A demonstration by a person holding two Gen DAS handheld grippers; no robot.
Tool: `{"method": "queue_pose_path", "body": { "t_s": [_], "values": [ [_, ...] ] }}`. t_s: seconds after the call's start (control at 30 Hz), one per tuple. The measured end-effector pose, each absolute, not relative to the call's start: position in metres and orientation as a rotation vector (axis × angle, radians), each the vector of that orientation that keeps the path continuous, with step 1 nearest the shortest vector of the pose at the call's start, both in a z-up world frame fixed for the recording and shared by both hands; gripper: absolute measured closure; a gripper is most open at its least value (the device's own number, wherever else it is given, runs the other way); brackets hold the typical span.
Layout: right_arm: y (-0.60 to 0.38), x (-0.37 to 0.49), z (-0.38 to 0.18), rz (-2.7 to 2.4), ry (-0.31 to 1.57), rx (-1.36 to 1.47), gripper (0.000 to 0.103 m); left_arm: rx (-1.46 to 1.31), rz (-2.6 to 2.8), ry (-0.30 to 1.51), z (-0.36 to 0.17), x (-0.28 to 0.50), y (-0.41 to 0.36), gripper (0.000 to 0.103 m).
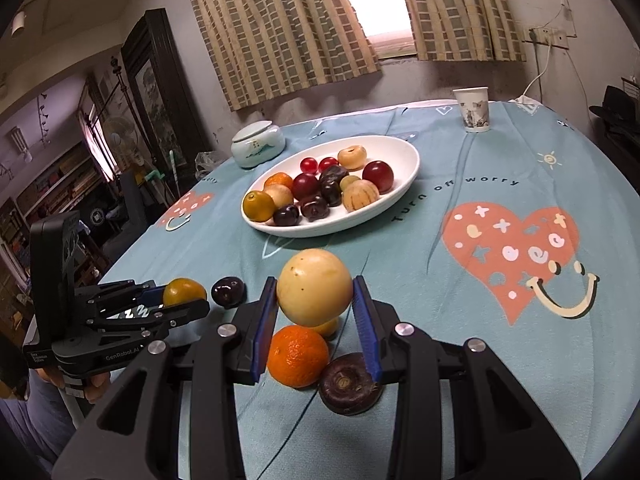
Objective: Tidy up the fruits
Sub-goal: 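Carry both fruits onto the white plate and open both tools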
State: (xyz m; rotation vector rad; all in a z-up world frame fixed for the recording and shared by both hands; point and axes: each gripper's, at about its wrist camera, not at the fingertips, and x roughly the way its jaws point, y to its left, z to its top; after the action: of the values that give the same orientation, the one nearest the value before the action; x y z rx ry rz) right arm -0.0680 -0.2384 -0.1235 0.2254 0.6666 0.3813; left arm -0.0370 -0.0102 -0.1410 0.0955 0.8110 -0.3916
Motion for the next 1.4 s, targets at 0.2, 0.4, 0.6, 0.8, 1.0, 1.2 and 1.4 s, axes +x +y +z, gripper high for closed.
{"method": "queue_pose_path", "body": {
  "t_s": [0.2, 0.4, 0.6, 0.8, 1.0, 1.2, 1.4],
  "values": [
    [-0.234, -0.065, -0.127, 0.398, 0.681, 0.217, 0.065, 0.086, -0.404, 0.793, -0.137, -0.039, -0.01, 0.065],
    [-0.223, -0.042, -0.102, 0.422, 0.725, 0.142, 0.065, 0.085, -0.446, 0.836, -0.114, -0.025, -0.016, 0.065],
    [-0.229, 0.002, -0.069, 0.424, 0.681, 0.144, 0.065, 0.266, -0.336, 0.701, -0.079, 0.025, -0.044, 0.065],
    [-0.223, 0.062, -0.064, 0.386, 0.683, 0.135, 0.065, 0.317, -0.272, 0.705, -0.084, 0.086, -0.061, 0.065],
    [-0.21, 0.119, -0.081, 0.34, 0.746, 0.119, 0.065, 0.312, -0.222, 0.746, -0.106, 0.132, -0.061, 0.065],
    [-0.195, 0.15, -0.102, 0.318, 0.823, 0.083, 0.06, 0.332, -0.235, 0.708, -0.109, 0.134, -0.06, 0.045],
    [-0.192, 0.141, -0.09, 0.29, 0.764, 0.055, 0.024, 0.33, -0.245, 0.689, -0.1, 0.124, -0.058, 0.043]
  ]
}}
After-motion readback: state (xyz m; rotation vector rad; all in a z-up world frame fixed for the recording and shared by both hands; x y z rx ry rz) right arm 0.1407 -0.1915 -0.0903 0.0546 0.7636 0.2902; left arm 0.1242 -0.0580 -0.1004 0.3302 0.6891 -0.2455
